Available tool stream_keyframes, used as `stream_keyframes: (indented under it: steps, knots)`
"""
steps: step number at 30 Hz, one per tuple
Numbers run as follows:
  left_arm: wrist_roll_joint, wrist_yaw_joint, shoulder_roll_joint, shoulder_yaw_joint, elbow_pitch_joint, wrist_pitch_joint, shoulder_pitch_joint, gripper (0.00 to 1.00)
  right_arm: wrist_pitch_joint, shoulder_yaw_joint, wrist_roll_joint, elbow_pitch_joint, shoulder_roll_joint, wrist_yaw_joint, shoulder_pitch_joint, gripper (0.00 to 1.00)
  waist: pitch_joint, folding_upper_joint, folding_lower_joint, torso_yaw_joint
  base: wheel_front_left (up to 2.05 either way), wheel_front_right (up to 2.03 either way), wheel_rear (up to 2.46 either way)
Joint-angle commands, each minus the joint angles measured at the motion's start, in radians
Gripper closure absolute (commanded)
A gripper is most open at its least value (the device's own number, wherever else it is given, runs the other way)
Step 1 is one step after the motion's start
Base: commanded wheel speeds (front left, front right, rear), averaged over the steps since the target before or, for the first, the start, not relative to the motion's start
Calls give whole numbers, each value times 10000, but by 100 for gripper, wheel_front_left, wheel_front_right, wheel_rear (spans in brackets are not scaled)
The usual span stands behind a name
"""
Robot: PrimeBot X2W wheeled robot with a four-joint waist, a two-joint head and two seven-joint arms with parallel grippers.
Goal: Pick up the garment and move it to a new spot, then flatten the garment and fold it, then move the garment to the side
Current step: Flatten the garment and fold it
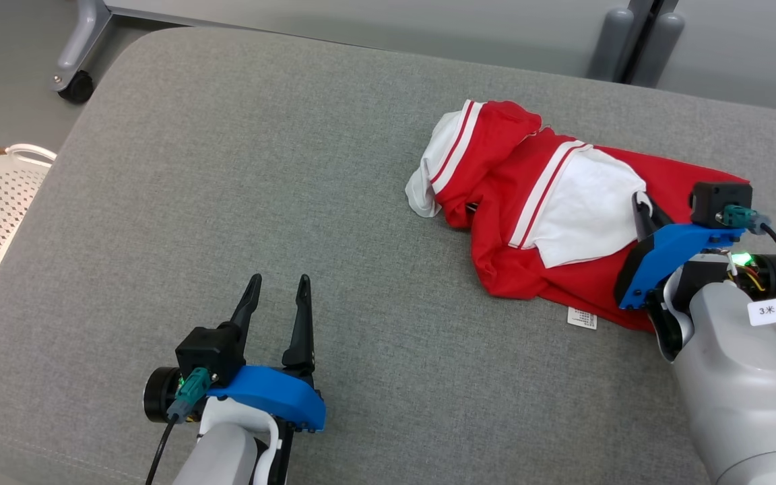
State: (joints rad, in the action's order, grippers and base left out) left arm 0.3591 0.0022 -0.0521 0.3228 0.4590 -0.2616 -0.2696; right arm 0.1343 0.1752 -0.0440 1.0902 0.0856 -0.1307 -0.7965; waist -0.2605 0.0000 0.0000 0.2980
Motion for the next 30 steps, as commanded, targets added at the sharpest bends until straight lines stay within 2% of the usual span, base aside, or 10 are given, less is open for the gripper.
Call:
stream_keyframes:
  steps: [1,6,10,15,20,25,26,27,30]
  knots:
    - [-64,-3,28,-28,33,-49,-21,0,211,141,-156,19,65,-2,-146,100,40,0,0,-9,0,0,0]
    - [-83,-6,27,-61,43,-49,26,0,760,-60,-6,-173,-186,-2,-313,100,179,0,0,-80,0,0,0]
    - [-114,-4,26,-96,19,-49,54,0,1039,-965,437,-527,-329,-2,-410,100,334,0,0,-105,0,0,0]
    - [-108,24,23,-188,-120,-49,71,0,1105,-3878,2265,-1713,-352,-2,-105,100,545,0,0,42,0,0,0]
    - [-97,117,20,-444,-481,-49,124,0,382,-6606,3575,-3404,-342,-2,333,100,655,0,0,343,0,0,0]
    - [-144,146,25,-645,-957,-47,203,0,-493,-8449,4167,-4199,-325,-2,670,100,637,0,0,885,0,0,0]
    - [-144,146,25,-645,-957,-47,203,0,-493,-8449,4167,-4199,-325,-2,670,100,637,0,0,885,0,0,0]
    - [-119,195,22,-705,-1097,-47,237,0,-738,-8991,4337,-4201,-326,-2,733,100,584,0,0,1102,0,0,0]
    - [-45,217,24,-714,-1271,-47,349,0,-1046,-9693,4521,-4017,-326,-2,830,100,494,0,0,1358,0,0,0]
